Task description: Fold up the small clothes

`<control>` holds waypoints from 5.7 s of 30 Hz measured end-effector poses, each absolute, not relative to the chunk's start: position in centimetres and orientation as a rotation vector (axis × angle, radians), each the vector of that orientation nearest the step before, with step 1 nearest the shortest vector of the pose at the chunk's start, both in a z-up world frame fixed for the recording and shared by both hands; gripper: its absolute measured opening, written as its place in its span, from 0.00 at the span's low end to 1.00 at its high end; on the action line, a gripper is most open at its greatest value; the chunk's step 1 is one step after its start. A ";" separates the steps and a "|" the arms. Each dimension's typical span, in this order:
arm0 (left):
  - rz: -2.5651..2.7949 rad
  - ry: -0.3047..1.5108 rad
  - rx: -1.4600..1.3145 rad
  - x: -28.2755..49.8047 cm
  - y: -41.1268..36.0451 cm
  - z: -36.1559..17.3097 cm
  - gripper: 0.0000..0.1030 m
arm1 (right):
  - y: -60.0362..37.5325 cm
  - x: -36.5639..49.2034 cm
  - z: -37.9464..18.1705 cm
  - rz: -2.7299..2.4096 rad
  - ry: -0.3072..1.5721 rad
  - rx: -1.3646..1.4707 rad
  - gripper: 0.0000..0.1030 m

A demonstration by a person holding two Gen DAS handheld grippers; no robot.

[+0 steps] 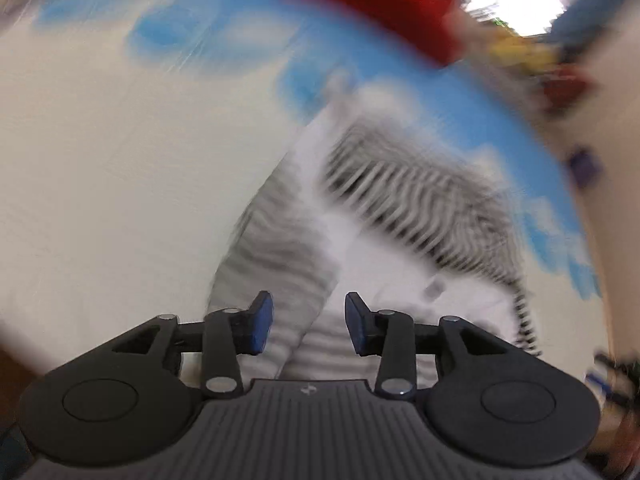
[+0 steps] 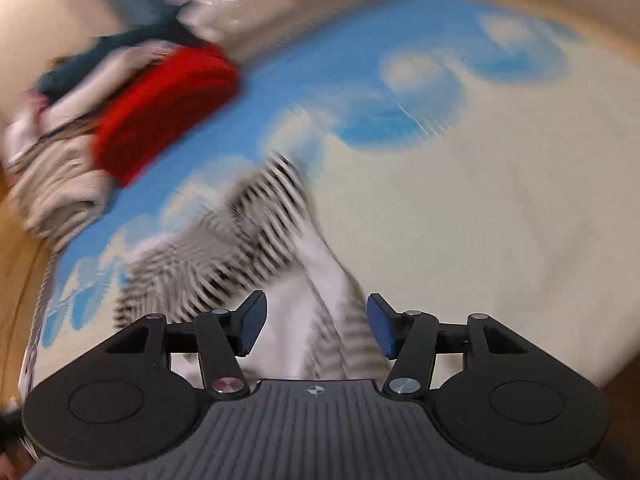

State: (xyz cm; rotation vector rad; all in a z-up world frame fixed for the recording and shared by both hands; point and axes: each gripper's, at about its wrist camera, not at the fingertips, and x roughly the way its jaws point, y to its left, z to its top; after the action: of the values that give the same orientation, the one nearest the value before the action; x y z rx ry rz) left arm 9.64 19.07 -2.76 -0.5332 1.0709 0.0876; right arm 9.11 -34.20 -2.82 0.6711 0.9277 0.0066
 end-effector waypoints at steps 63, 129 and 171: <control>-0.187 1.090 -0.531 9.3 16.5 3.7 0.08 | -43.6 3.6 2.5 0.306 0.997 0.738 0.07; 0.060 1.376 -0.524 19.4 21.3 -9.6 0.42 | -37.2 21.0 -10.9 0.202 1.147 0.345 0.57; -0.017 1.294 -0.274 20.5 12.9 -6.6 0.49 | -34.2 17.6 -10.3 0.195 1.135 0.222 0.50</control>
State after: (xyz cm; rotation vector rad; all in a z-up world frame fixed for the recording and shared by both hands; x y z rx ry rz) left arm 20.50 12.88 -6.62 -0.2738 1.2935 -0.0170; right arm 17.61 -34.20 -10.34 0.2216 1.1349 0.1952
